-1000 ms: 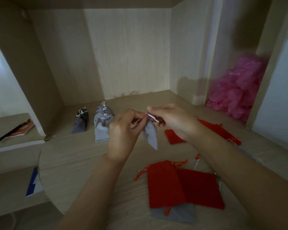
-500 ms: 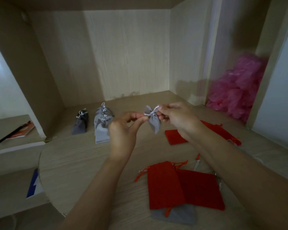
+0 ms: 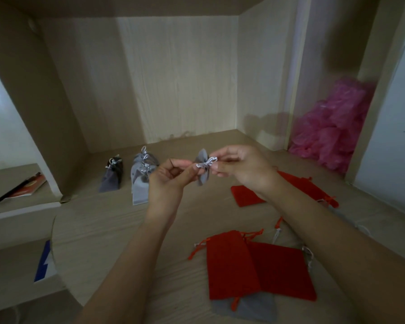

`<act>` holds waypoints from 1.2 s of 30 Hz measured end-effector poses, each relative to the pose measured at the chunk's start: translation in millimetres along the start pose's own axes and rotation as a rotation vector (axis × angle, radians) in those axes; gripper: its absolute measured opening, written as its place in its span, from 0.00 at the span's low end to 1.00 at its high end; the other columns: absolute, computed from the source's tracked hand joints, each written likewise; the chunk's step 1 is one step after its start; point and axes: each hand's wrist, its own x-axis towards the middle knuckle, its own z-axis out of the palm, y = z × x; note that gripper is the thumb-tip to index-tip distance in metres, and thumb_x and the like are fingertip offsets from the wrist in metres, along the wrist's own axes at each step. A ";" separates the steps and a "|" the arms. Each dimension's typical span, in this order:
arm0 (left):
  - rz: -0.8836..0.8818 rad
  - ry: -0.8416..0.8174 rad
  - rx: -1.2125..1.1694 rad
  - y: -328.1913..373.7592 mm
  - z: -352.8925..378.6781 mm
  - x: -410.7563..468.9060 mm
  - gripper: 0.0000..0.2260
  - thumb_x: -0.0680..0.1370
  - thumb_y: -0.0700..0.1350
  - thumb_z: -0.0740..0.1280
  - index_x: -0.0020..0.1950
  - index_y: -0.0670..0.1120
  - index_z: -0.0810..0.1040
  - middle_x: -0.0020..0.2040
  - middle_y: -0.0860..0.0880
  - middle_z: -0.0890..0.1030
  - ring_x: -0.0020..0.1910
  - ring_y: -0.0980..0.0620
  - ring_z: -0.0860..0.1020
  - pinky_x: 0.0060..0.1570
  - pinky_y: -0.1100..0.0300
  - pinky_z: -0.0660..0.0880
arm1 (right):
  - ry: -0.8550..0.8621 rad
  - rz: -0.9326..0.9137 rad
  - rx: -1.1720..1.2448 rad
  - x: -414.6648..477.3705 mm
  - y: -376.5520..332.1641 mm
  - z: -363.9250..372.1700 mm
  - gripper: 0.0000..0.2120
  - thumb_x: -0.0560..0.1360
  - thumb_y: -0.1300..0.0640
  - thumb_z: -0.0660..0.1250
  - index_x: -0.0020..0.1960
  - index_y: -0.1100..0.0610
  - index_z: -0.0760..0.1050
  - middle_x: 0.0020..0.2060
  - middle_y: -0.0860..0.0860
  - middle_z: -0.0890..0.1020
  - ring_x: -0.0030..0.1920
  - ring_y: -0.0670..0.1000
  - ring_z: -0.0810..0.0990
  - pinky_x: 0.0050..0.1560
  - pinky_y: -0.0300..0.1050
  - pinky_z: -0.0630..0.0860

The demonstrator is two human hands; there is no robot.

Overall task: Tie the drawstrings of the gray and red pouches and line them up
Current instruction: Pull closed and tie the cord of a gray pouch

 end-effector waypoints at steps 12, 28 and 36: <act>-0.048 -0.133 0.299 -8.3 0.1 1.2 0.10 0.69 0.29 0.71 0.46 0.40 0.78 0.38 0.45 0.82 0.37 0.55 0.80 0.38 0.66 0.77 | 0.027 -0.278 -0.673 -1.3 -2.2 -4.6 0.05 0.73 0.66 0.66 0.46 0.60 0.80 0.37 0.48 0.81 0.38 0.47 0.78 0.40 0.33 0.70; -0.269 -0.292 0.060 -3.4 -2.7 1.6 0.05 0.71 0.40 0.67 0.39 0.39 0.76 0.32 0.47 0.74 0.32 0.55 0.73 0.36 0.66 0.73 | 0.156 -0.093 -0.354 1.3 0.3 6.9 0.09 0.78 0.62 0.61 0.40 0.53 0.70 0.39 0.49 0.78 0.41 0.51 0.77 0.47 0.48 0.76; -0.261 -0.521 0.149 -7.5 -1.4 -0.4 0.05 0.75 0.39 0.66 0.40 0.40 0.76 0.34 0.47 0.75 0.33 0.56 0.75 0.37 0.67 0.73 | 0.302 0.146 0.134 5.6 10.3 13.6 0.16 0.79 0.65 0.59 0.33 0.56 0.72 0.31 0.52 0.77 0.36 0.51 0.76 0.43 0.48 0.72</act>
